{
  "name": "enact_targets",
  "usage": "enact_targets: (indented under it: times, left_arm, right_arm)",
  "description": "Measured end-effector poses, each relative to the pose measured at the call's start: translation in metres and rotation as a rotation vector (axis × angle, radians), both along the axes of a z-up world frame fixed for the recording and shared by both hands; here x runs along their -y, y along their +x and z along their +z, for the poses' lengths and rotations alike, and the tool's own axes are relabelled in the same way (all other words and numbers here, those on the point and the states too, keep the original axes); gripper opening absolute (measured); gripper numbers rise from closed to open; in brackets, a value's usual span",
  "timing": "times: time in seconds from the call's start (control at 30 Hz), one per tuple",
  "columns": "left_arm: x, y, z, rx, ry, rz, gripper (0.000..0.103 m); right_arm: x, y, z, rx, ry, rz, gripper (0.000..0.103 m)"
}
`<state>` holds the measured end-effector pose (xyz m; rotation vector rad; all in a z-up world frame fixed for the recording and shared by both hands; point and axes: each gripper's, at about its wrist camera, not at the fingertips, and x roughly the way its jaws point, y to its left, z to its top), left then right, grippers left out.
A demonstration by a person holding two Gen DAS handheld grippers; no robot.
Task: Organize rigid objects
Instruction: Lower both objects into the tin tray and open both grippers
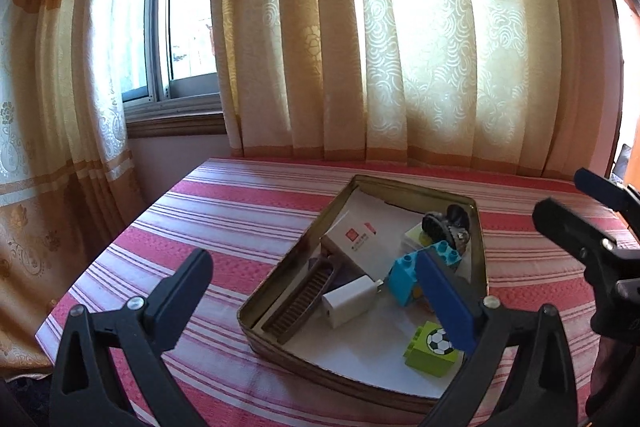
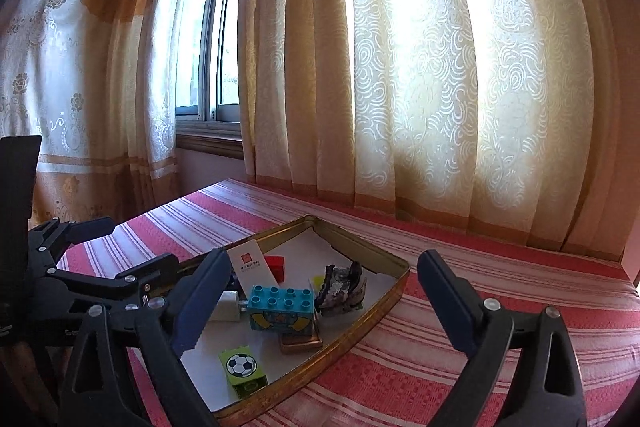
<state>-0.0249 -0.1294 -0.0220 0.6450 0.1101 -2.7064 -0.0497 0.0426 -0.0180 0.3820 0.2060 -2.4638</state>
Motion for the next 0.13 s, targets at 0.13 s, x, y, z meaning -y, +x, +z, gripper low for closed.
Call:
enact_targets:
  times: [0.13]
  left_arm:
    - [-0.0021, 0.0007, -0.0002, -0.001, -0.004, -0.003, 0.103]
  right_arm:
    - [-0.0001, -0.0006, -0.0049, 0.010, 0.006, 0.000, 0.096]
